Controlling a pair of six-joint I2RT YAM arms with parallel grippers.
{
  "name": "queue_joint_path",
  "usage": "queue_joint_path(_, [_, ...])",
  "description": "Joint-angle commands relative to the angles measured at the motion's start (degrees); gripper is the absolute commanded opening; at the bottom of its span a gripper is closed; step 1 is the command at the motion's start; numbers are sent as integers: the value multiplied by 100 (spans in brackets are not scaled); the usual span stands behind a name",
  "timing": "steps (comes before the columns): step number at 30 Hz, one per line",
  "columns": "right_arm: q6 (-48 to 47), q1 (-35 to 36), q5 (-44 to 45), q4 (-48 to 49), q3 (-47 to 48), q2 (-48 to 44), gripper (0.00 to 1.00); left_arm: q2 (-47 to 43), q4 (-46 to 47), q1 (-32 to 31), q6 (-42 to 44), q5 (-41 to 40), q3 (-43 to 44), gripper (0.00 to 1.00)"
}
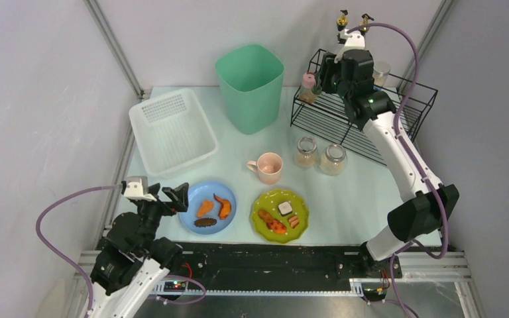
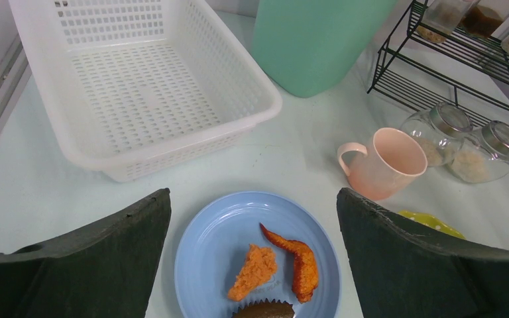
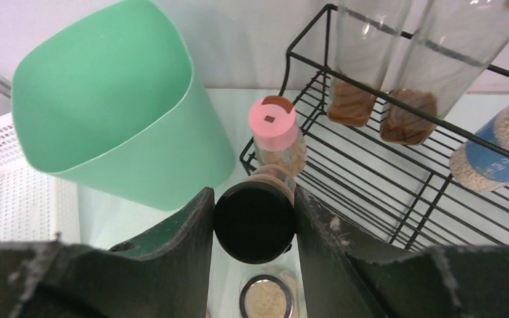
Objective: Clear the kitchen counter
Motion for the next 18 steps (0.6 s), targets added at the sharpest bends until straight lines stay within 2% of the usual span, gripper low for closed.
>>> queue_joint_path(1, [74,-216,-116,-23,357,282,33,71,158,53,-63,-61,-21,98])
queue_joint_path(18, [248,-650,-173,-334,959,1206,33,91,166,80,-67,-71,-28,98])
